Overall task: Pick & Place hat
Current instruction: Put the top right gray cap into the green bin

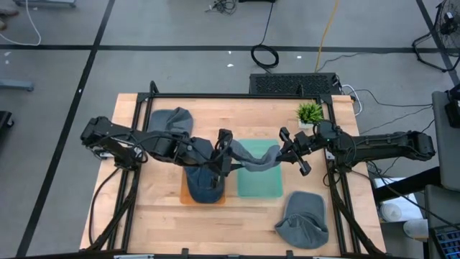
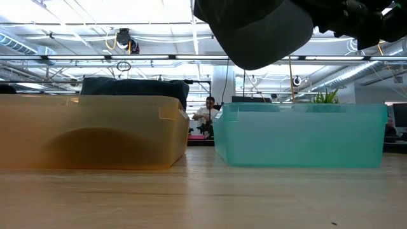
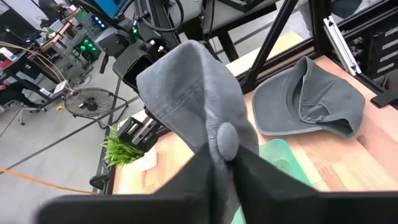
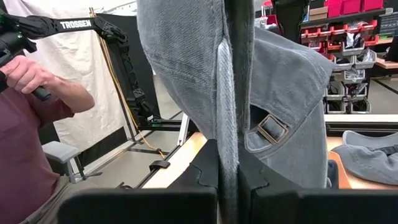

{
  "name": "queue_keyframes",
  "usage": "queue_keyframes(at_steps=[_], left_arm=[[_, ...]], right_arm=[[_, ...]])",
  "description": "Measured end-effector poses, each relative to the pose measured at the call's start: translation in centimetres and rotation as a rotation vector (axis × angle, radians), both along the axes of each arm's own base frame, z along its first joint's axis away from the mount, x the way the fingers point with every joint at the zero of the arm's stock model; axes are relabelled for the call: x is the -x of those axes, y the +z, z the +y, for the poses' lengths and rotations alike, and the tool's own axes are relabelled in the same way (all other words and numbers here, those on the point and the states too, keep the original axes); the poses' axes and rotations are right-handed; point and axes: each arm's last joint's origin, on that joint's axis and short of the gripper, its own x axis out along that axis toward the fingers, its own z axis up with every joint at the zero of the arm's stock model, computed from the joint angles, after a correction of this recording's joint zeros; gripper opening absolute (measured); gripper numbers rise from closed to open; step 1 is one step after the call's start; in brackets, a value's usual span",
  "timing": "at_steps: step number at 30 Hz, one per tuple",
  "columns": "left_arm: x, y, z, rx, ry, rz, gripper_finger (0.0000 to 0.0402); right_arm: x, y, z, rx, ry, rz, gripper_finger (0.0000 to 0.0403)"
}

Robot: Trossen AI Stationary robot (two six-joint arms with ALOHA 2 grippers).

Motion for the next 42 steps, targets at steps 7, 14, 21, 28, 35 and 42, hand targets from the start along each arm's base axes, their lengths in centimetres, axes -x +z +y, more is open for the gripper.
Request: queue_keyframes(at_steps=[7,14,21,28,35,42], left_arm=[[0.0,0.0,0.0,0.008,0.003,-0.001,0.0011],[0.9,2.4,0.0,0.040,-0.012,0.014,0.0005],[3.2,6.0,0.3,0.045,-0.009,0.085,0.0004],[5.1,6.5,0.9,0.048,0.021,0.232,0.0004],[6.0,6.0,1.8,0.055,0.095,0.315,0.0004],[5.5,6.2,3.3,0.060,0.137,0.293,0.0004]], right_arm=[[0.0,0.1,0.0,0.001,-0.002,-0.007,0.0001],[0.3,1.3,-0.1,0.049,-0.041,-0.143,0.0055],[0.9,2.0,-0.2,0.081,-0.137,-0.199,0.0119],[0.8,3.2,-1.2,0.037,-0.220,-0.073,0.0124],[0.9,6.1,-2.5,0.132,-0.528,0.022,0.0111],[2.6,7.1,-3.3,0.137,-0.928,0.011,0.0122]])
